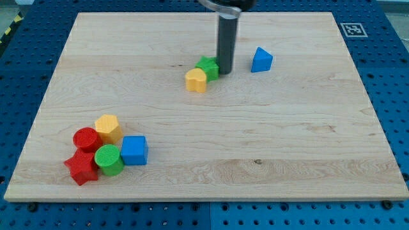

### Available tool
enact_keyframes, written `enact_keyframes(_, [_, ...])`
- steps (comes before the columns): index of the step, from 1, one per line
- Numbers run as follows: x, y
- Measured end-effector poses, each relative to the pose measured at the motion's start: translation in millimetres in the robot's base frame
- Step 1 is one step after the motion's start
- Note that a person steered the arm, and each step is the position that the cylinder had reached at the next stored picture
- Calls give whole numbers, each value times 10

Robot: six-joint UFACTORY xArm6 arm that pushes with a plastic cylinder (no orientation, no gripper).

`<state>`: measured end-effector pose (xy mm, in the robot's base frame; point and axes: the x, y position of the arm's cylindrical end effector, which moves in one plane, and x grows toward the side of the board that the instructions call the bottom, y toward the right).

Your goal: Move yellow heart left a bit

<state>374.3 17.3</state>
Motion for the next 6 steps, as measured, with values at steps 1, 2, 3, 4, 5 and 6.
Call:
enact_keyframes(1, [26,-244])
enact_keyframes(2, [289,-166])
enact_keyframes(3, [525,-151])
enact_keyframes(4, [525,-611])
enact_keyframes(5, [462,-889])
enact_keyframes(6, [92,-860])
